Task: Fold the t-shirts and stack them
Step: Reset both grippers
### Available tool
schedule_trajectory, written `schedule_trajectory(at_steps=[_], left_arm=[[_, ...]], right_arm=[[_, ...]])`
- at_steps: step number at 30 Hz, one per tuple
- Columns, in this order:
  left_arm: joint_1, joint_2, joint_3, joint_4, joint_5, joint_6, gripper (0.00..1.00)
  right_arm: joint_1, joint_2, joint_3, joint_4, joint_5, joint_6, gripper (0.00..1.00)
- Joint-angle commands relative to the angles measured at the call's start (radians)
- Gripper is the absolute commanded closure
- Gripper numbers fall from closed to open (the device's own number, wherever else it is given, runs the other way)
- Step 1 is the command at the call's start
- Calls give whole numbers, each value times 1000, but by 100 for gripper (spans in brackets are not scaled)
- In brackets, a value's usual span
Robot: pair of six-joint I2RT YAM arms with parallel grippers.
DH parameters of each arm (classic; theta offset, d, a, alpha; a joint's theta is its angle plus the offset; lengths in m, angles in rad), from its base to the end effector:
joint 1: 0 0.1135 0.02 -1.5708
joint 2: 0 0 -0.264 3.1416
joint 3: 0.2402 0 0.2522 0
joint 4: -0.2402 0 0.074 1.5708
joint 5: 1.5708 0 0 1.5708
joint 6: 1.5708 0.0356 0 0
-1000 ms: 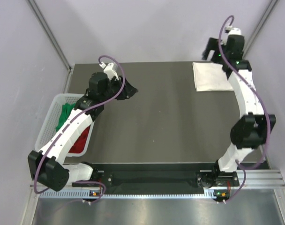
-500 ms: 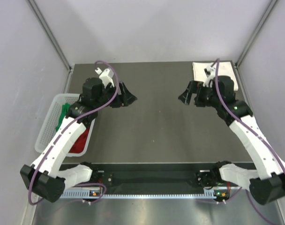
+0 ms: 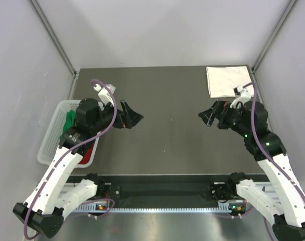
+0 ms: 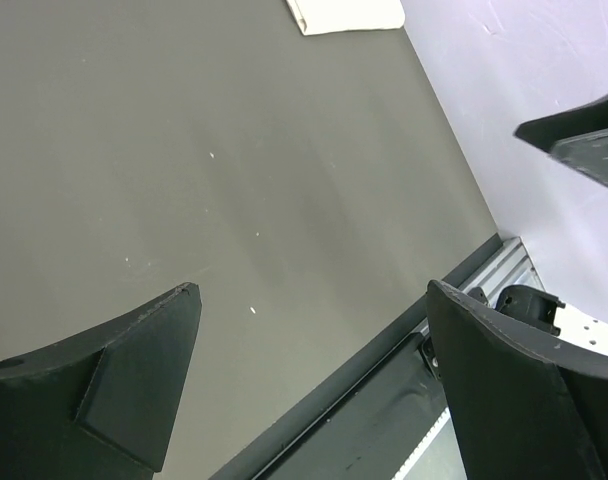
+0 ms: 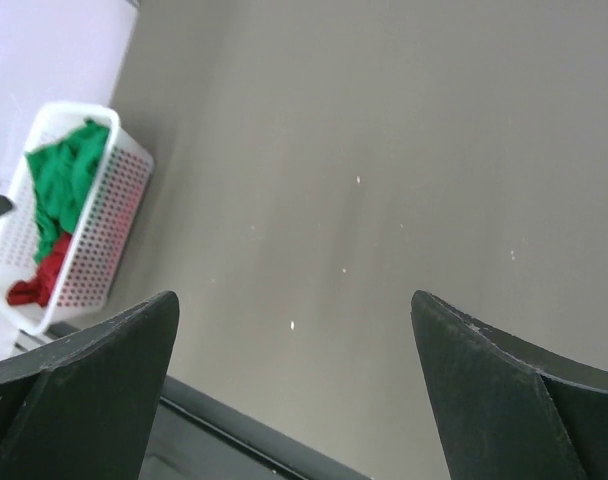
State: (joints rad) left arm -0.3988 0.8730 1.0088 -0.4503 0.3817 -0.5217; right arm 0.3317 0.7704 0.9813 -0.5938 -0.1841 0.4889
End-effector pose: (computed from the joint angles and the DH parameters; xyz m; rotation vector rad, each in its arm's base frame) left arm 0.1669 -0.0847 0.3753 0.1546 1.9786 -0.9742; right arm 0.1479 0.0578 0.3666 0.0330 2.0164 0.7125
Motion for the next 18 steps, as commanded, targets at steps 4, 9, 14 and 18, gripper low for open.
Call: schedule_trajectory(at_steps=[4, 9, 14, 18], left_arm=[[5, -55, -29, 45, 34, -27, 1], [5, -52, -19, 32, 39, -31, 1], [5, -63, -29, 30, 29, -32, 1], [5, -62, -33, 21, 29, -27, 1]], right_arm=[[10, -92, -49, 40, 38, 66, 0], [10, -109, -58, 37, 54, 65, 0], [10, -125, -66, 31, 77, 57, 0], [10, -134, -69, 29, 84, 53, 0]])
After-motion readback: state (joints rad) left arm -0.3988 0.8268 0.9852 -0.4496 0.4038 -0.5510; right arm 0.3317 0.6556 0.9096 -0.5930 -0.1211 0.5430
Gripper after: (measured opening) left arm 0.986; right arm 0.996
